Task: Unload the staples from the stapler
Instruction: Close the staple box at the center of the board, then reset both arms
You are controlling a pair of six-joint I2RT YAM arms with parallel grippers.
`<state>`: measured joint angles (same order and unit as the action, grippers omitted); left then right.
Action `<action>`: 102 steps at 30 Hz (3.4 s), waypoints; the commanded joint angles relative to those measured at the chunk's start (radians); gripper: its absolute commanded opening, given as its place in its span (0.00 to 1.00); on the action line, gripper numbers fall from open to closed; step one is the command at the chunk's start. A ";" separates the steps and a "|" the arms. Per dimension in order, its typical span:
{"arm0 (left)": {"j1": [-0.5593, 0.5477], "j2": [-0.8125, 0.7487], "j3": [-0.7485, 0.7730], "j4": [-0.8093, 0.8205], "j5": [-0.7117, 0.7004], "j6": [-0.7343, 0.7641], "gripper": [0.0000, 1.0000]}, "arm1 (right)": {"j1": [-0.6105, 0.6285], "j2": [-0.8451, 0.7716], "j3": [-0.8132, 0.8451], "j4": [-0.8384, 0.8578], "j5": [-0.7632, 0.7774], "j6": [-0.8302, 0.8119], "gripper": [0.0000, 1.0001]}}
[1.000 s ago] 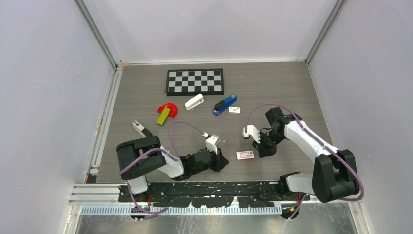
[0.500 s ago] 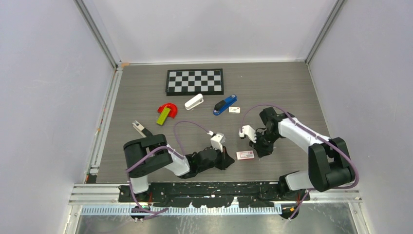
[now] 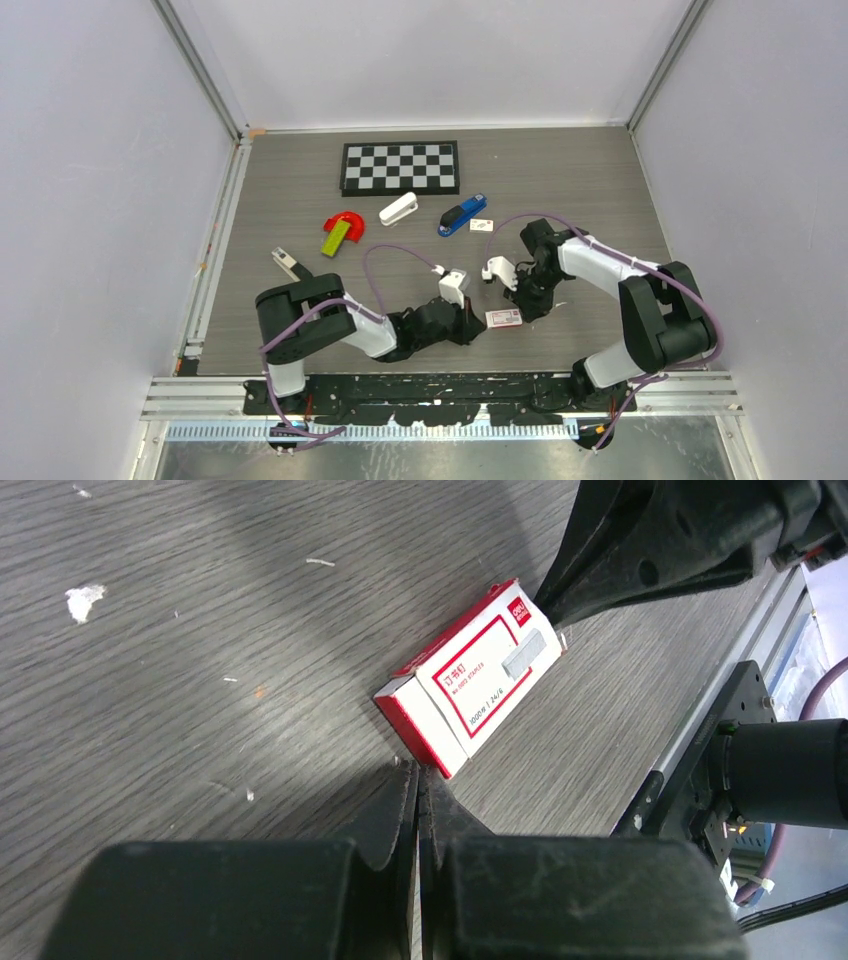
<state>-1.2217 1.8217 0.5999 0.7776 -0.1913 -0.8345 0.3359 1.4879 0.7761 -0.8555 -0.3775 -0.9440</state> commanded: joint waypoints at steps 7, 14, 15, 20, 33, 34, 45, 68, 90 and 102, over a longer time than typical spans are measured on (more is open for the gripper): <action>0.004 0.046 0.055 -0.124 -0.013 0.039 0.00 | 0.069 0.052 0.051 0.014 0.015 0.042 0.13; 0.003 0.063 0.088 -0.143 0.002 0.049 0.00 | 0.078 0.052 0.054 0.019 0.011 0.052 0.13; 0.003 0.065 0.090 -0.144 0.005 0.049 0.00 | 0.079 0.053 0.054 0.020 0.009 0.052 0.13; 0.004 0.073 0.110 -0.159 0.007 0.056 0.01 | 0.079 0.048 0.054 0.019 -0.013 0.056 0.13; 0.004 -0.025 0.042 -0.191 -0.047 0.085 0.04 | -0.008 -0.031 0.064 0.018 0.018 0.093 0.13; 0.003 -0.061 0.026 -0.206 -0.057 0.098 0.06 | -0.030 -0.063 0.066 0.010 0.001 0.089 0.13; 0.036 -0.652 -0.002 -0.643 -0.120 0.435 0.62 | -0.270 -0.443 0.192 -0.058 -0.074 0.207 0.27; 0.691 -1.057 0.522 -1.299 0.431 0.546 1.00 | -0.365 -0.593 0.680 -0.021 -0.282 0.882 1.00; 0.691 -1.252 0.412 -1.364 0.363 0.568 1.00 | -0.367 -0.718 0.570 0.110 -0.198 1.160 1.00; 0.691 -1.290 0.419 -1.394 0.348 0.562 1.00 | -0.370 -0.737 0.568 0.108 -0.188 1.130 0.99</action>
<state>-0.5343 0.5438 1.0111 -0.6163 0.1646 -0.2798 -0.0284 0.7605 1.3411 -0.7815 -0.5762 0.1837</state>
